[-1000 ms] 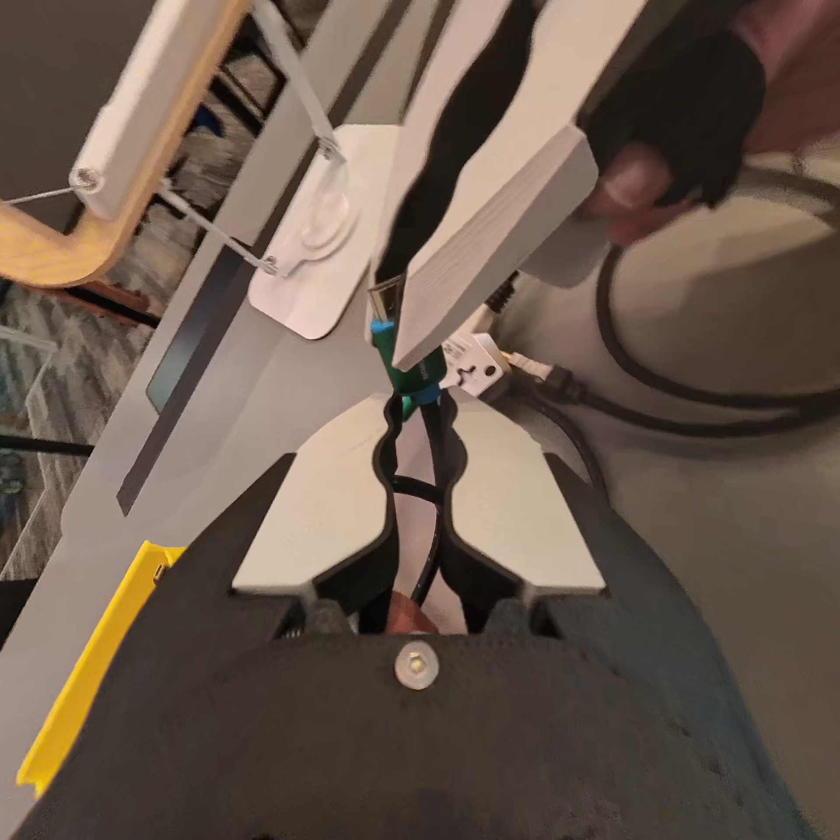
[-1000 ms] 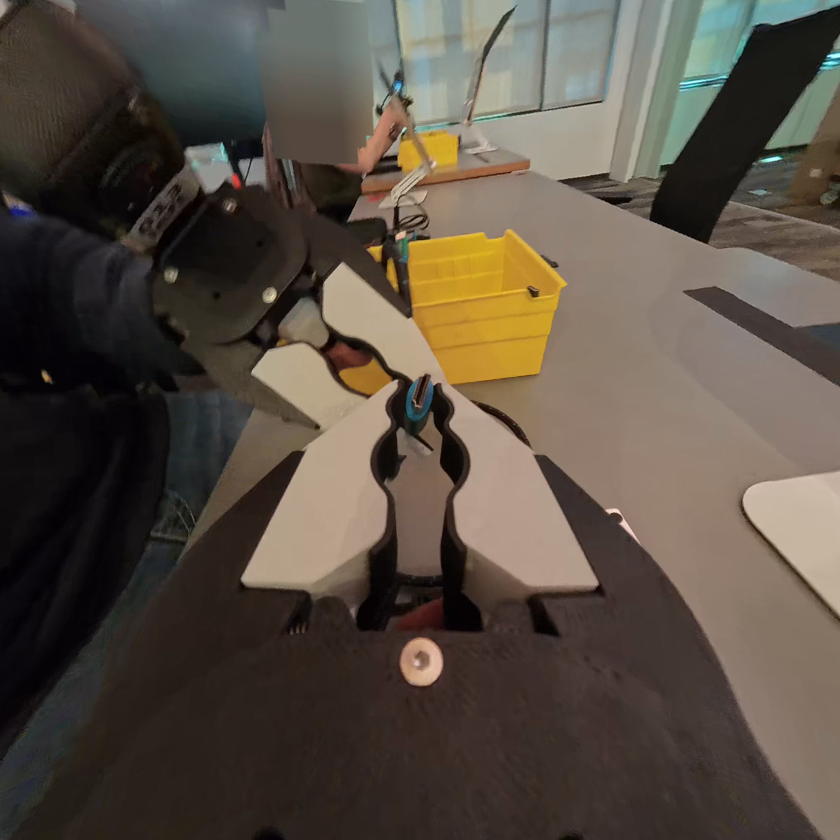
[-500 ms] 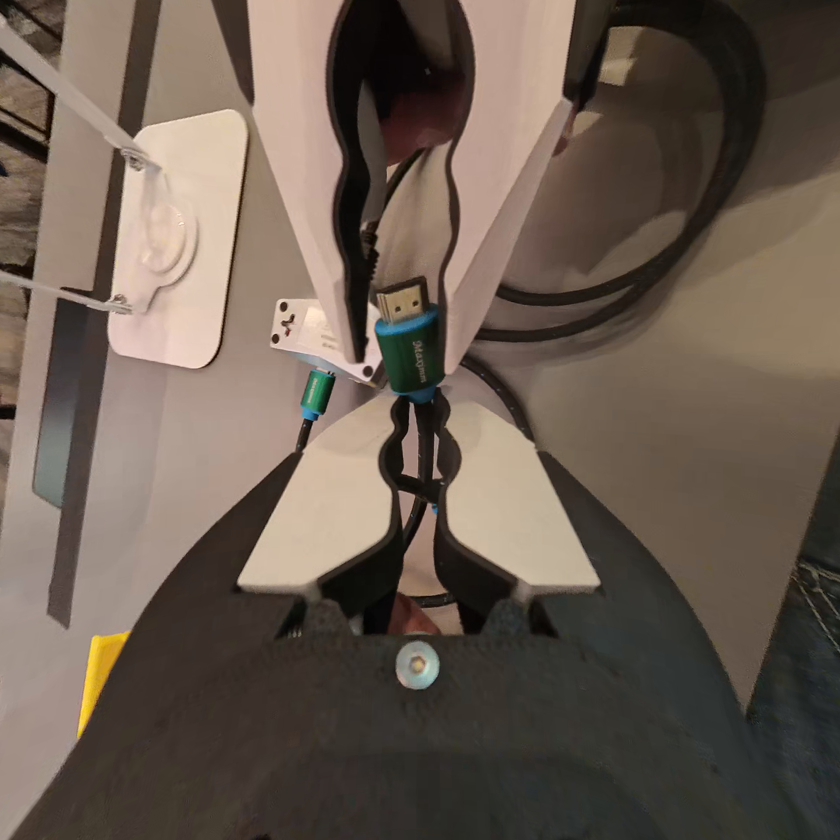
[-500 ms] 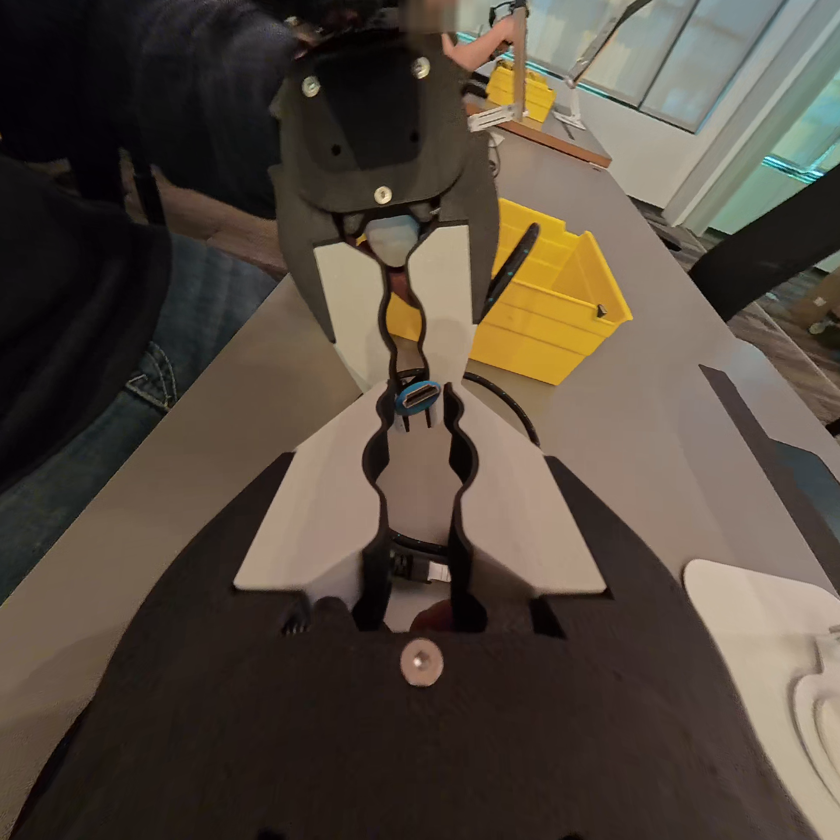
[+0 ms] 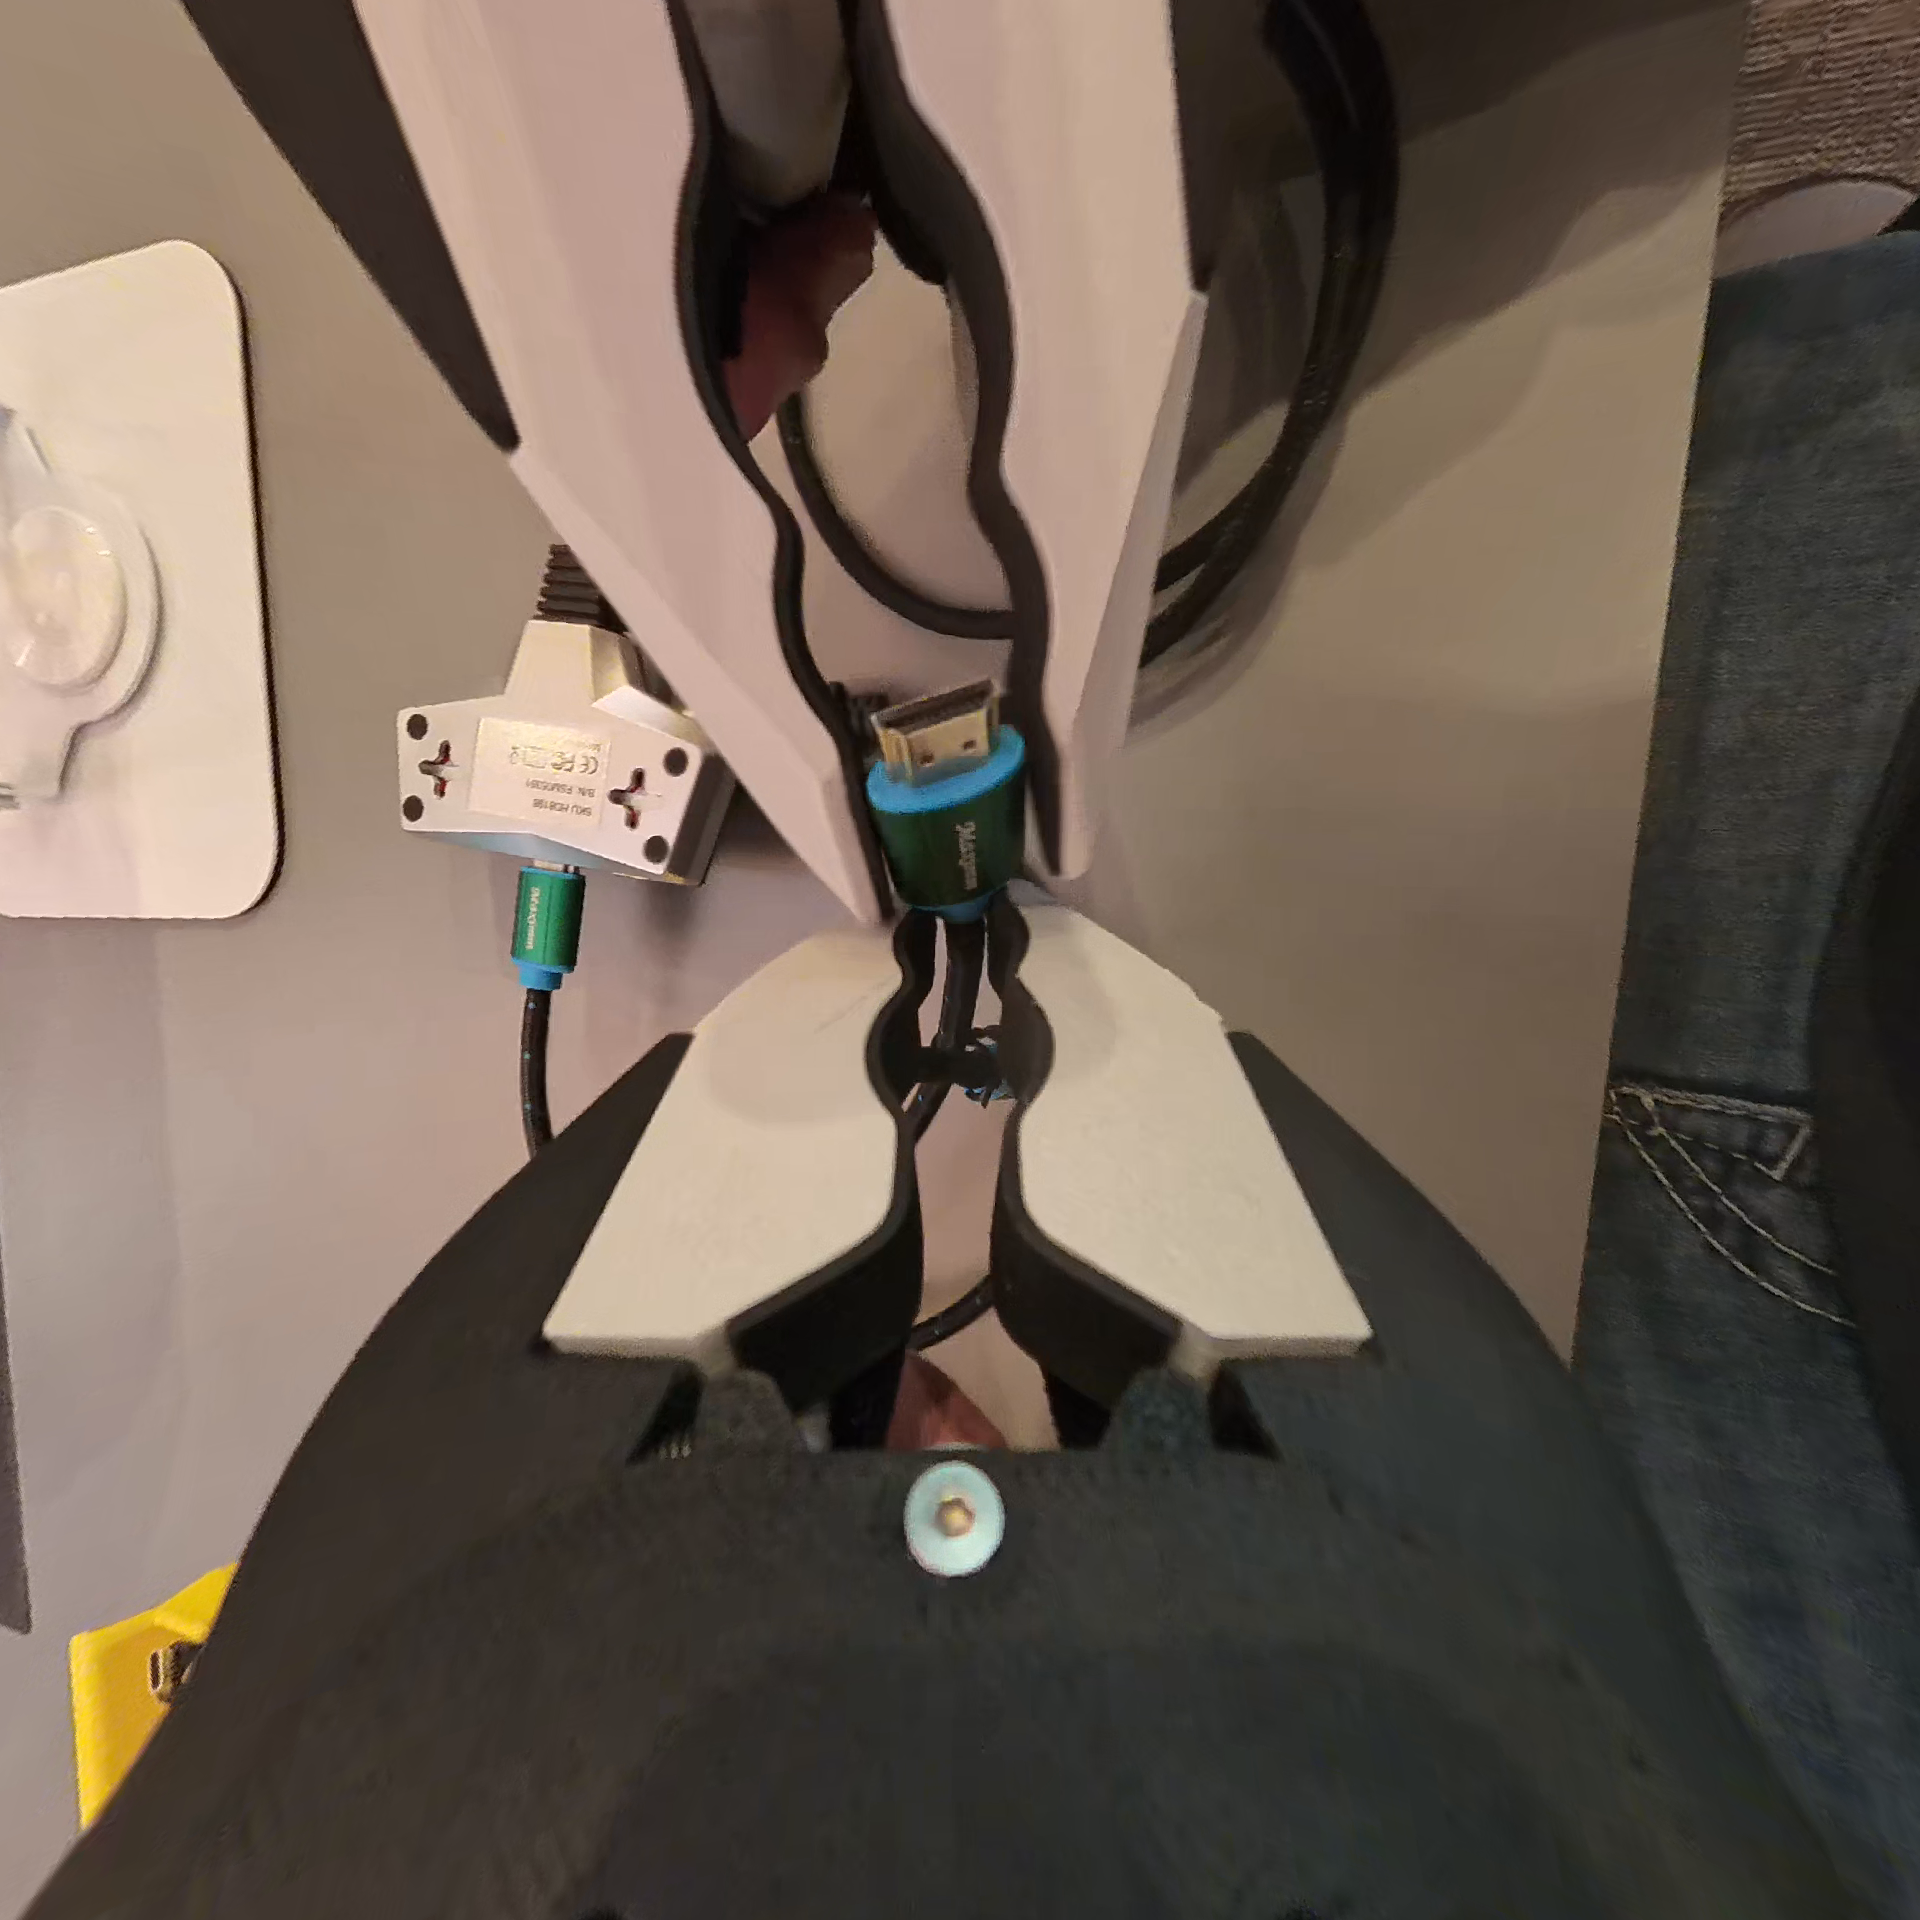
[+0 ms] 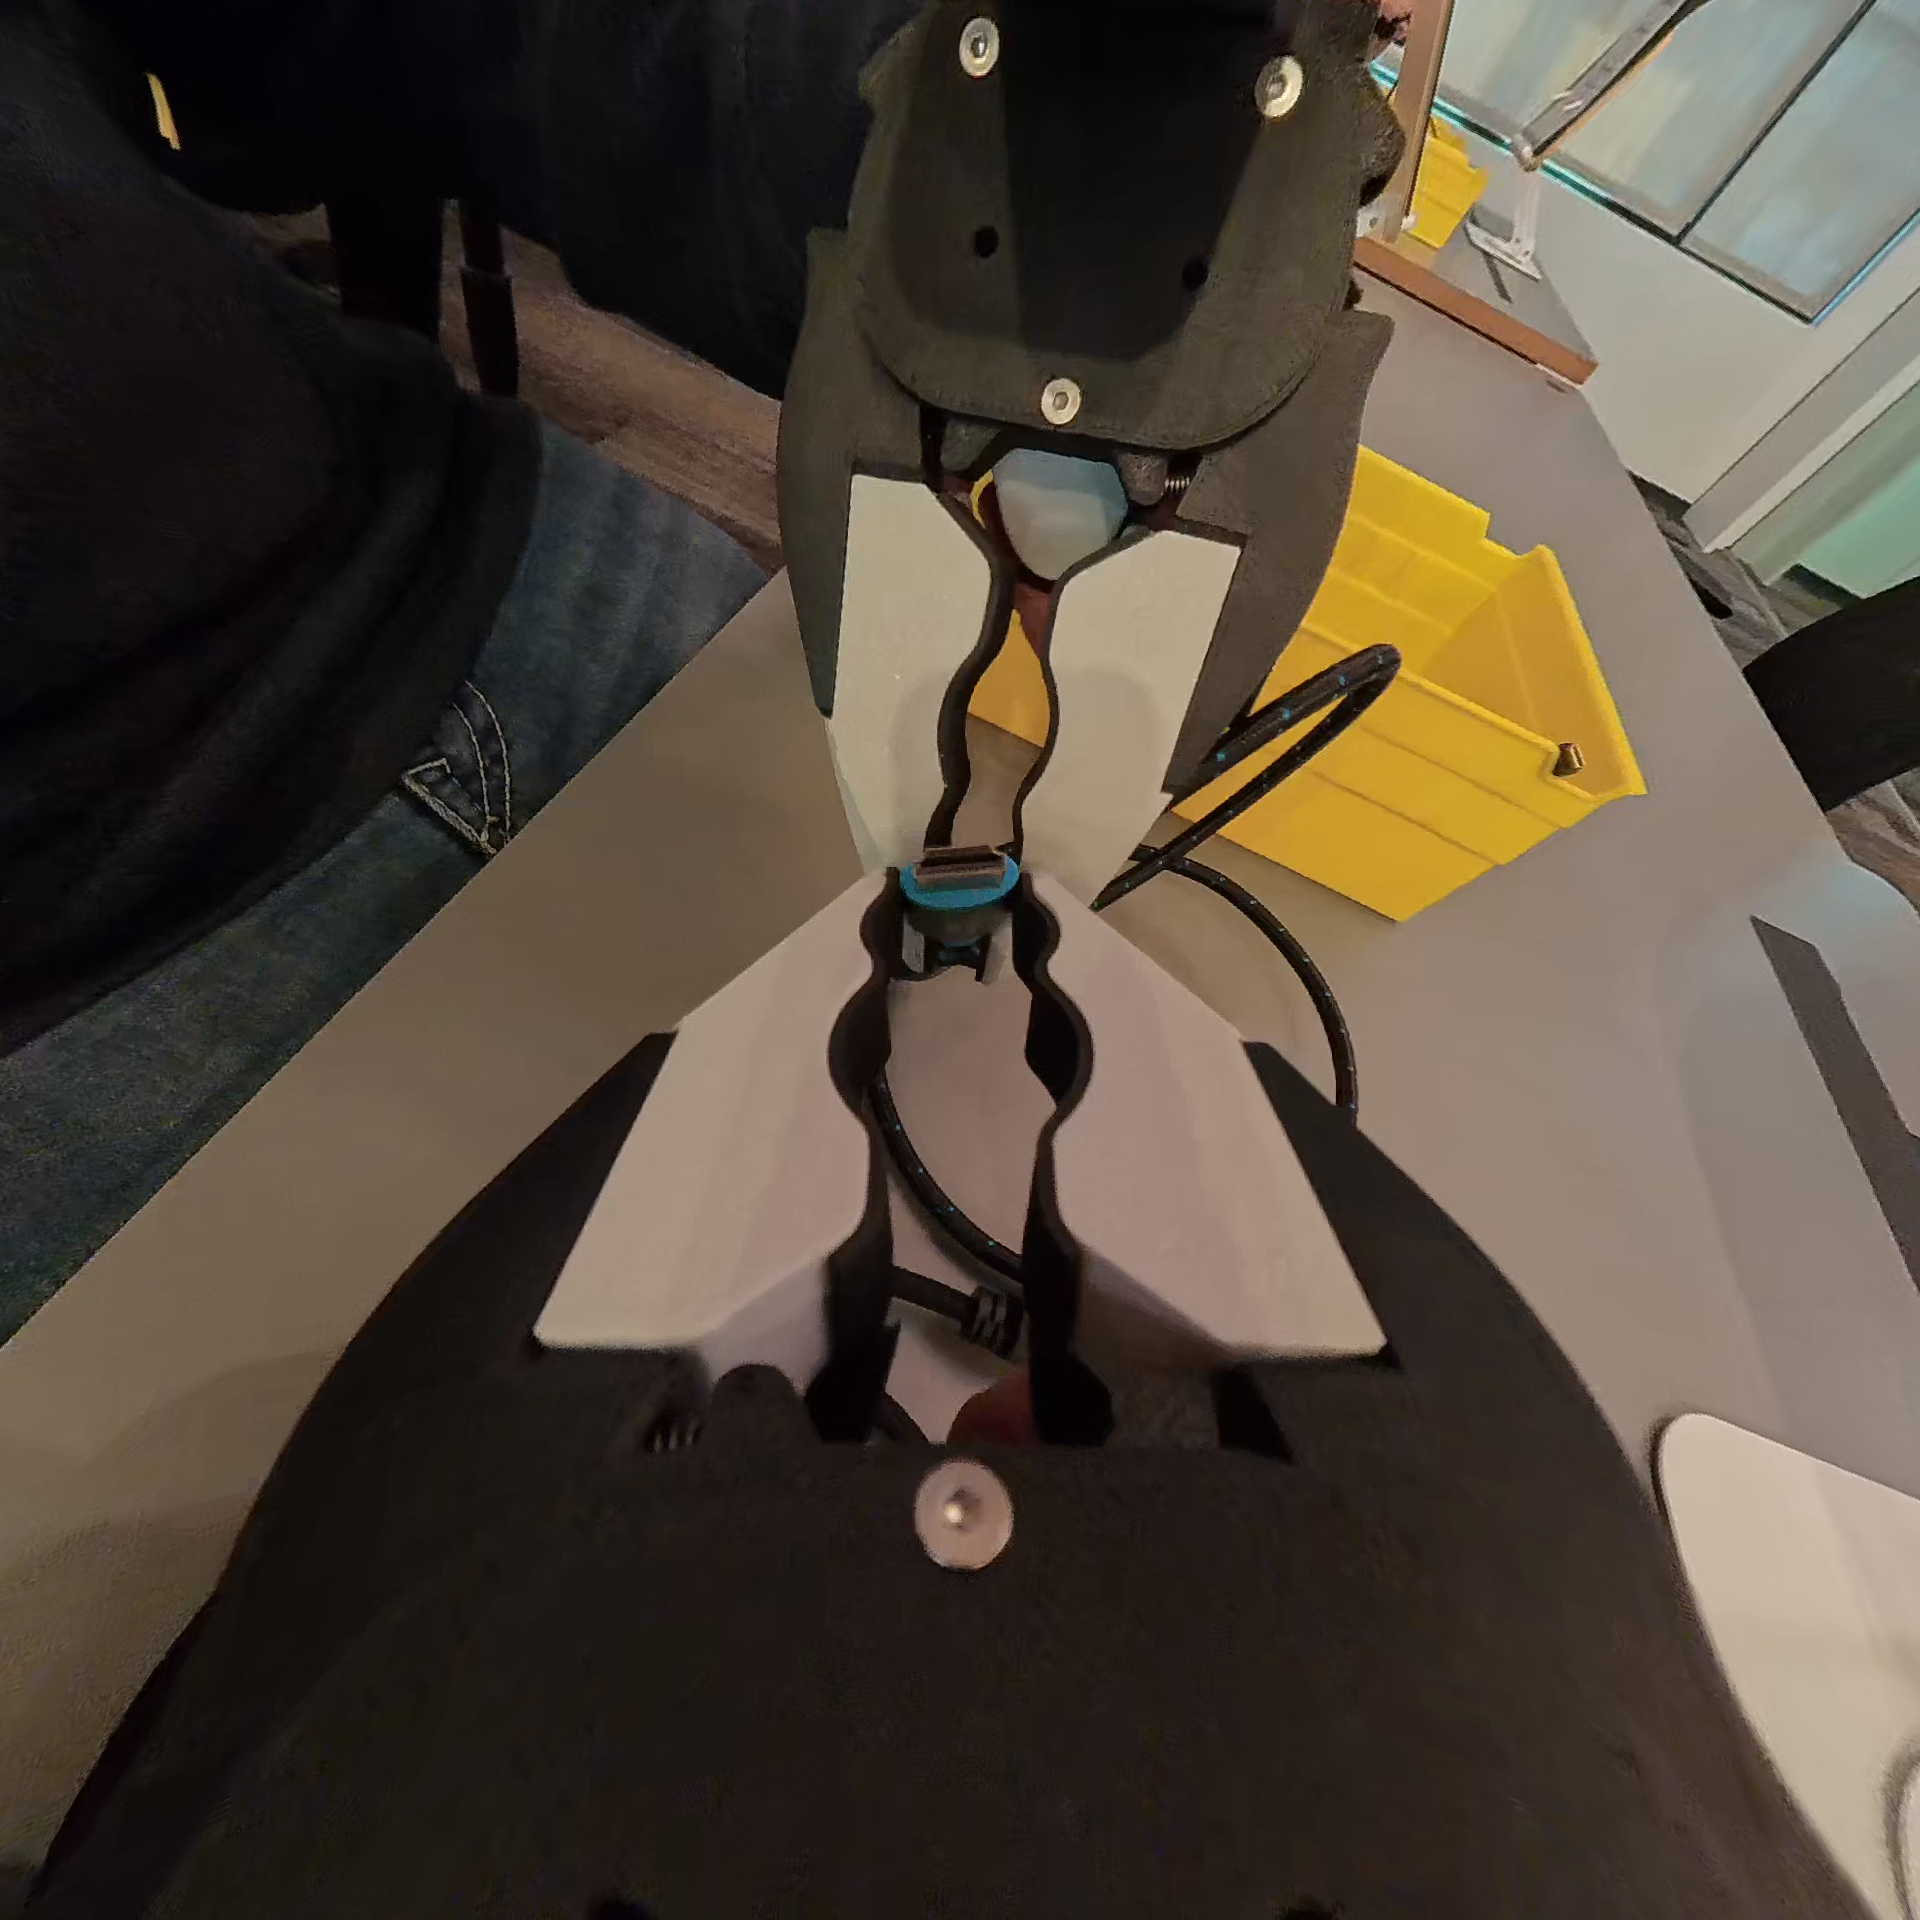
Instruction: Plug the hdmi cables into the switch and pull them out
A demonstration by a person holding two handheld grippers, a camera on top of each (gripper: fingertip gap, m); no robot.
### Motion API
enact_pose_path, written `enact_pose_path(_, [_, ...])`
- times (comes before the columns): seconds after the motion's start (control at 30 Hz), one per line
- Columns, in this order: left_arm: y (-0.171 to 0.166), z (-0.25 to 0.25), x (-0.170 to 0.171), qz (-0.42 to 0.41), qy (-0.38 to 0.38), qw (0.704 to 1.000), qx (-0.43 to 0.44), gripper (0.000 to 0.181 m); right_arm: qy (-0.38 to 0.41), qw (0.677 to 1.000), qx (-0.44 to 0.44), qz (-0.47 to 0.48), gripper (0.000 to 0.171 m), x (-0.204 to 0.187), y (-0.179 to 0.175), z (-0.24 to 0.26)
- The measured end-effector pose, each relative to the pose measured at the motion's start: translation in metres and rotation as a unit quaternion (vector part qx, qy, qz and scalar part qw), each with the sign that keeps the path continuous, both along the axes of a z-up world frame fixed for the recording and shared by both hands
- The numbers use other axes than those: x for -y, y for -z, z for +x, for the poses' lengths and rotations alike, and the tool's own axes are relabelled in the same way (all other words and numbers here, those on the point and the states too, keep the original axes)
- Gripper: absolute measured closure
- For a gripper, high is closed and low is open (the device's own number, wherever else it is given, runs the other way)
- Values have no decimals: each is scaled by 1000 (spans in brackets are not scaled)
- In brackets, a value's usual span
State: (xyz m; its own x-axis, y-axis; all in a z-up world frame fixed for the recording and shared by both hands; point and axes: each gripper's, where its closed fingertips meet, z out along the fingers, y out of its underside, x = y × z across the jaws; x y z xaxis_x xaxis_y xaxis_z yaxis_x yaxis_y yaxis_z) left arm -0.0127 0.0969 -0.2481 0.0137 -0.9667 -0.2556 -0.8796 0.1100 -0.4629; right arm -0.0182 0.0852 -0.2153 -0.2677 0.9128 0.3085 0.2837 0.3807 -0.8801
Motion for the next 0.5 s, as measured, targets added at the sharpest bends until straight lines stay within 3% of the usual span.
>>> enact_pose_path(0.27, [-11,1,-14,25,-30,999,31,171,33,998,-28,-48,153,-16,-12,0])
enact_pose_path(0.5, [-48,-9,-40,81,-98,989,79,151,108,984,-99,-98,153,-53,-31,6])
